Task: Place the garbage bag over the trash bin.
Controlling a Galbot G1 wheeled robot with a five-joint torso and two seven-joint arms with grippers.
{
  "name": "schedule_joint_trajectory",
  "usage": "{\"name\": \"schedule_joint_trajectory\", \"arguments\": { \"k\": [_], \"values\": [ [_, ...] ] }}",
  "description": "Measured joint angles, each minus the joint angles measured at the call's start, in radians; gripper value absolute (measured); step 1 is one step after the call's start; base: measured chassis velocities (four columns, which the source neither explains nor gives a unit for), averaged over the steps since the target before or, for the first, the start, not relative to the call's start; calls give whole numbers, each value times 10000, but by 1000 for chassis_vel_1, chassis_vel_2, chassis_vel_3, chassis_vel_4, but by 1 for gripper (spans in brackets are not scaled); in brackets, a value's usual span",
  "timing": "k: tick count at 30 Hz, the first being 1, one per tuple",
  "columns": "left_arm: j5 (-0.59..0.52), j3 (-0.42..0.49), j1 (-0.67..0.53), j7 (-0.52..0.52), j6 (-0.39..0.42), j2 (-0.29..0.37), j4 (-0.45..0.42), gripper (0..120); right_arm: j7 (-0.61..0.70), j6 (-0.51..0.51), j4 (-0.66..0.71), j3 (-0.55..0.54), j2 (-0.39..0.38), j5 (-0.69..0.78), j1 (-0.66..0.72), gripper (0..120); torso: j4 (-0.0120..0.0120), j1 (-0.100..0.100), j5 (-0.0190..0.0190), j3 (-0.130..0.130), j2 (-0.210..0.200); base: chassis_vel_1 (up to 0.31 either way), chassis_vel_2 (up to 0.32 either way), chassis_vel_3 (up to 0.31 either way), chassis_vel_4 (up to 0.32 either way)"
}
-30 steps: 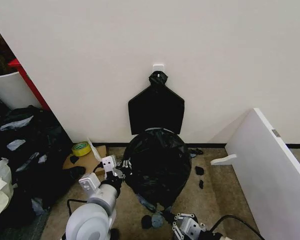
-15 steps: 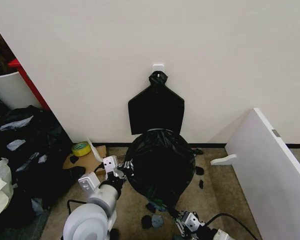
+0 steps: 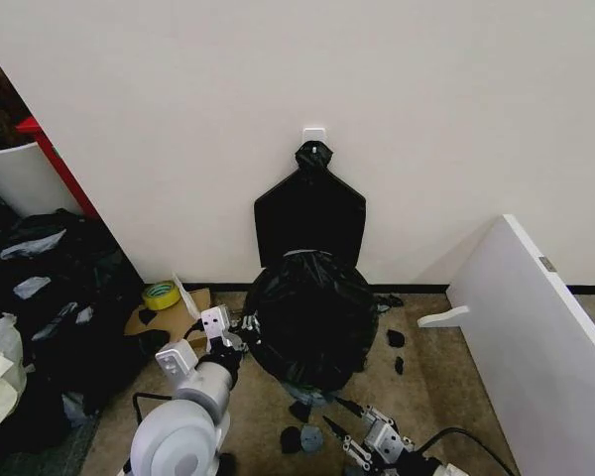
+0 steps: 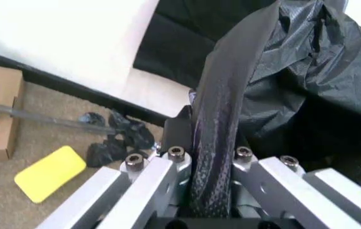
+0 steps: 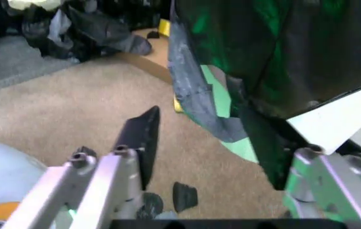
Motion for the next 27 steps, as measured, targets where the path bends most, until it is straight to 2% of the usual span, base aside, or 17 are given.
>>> {"name": "schedule_joint_trajectory", "arguments": {
  "k": [1,2,4,6,7,9,13,14,17,21,22,27],
  "values": [
    [-3,-8,-44,-6,-41,-1,36,4,-15,101,40,39,22,-11,-65,54,0,0,0,0,0,0,0,0,0],
    [-3,-8,-44,-6,-41,-1,36,4,-15,101,40,39,22,-11,-65,54,0,0,0,0,0,0,0,0,0],
    [41,-19,-111,0,-122,-13,138,4,-42,247,238,156,97,9,-236,65,-1,0,1,0,0,0,0,0,0],
    [450,-15,-112,160,-276,-33,339,4,-52,279,560,264,148,165,-399,73,-1,0,0,0,0,0,0,0,0],
    [450,-15,-112,160,-276,-33,339,4,-52,279,560,264,148,165,-399,73,-1,0,0,0,0,0,0,0,0],
    [1170,41,-41,478,-518,-42,585,4,52,153,1091,313,173,630,-597,82,0,1,0,0,0,0,0,0,0],
    [2408,237,217,1045,-941,-86,831,4,276,-294,1992,297,89,1494,-912,70,-1,1,-1,0,0,0,0,0,0],
    [2408,237,217,1045,-941,-86,831,4,276,-294,1992,297,89,1494,-912,70,-1,1,-1,0,0,0,0,0,0],
    [3068,403,398,1376,-1227,-155,888,4,718,-790,2478,220,45,1978,-934,56,0,1,-1,0,0,0,0,0,0],
    [3831,616,612,1769,-1557,-199,918,4,2205,-2027,2629,-12,105,3323,-465,41,-1,1,1,0,0,0,0,0,0],
    [3831,616,612,1769,-1557,-199,918,4,2205,-2027,2629,-12,105,3323,-465,41,-1,1,1,0,0,0,0,0,0],
    [4594,785,916,2154,-1824,-193,883,4,4365,-3899,2631,-194,203,5737,767,20,1,1,1,0,0,0,0,0,0]
  ]
}}
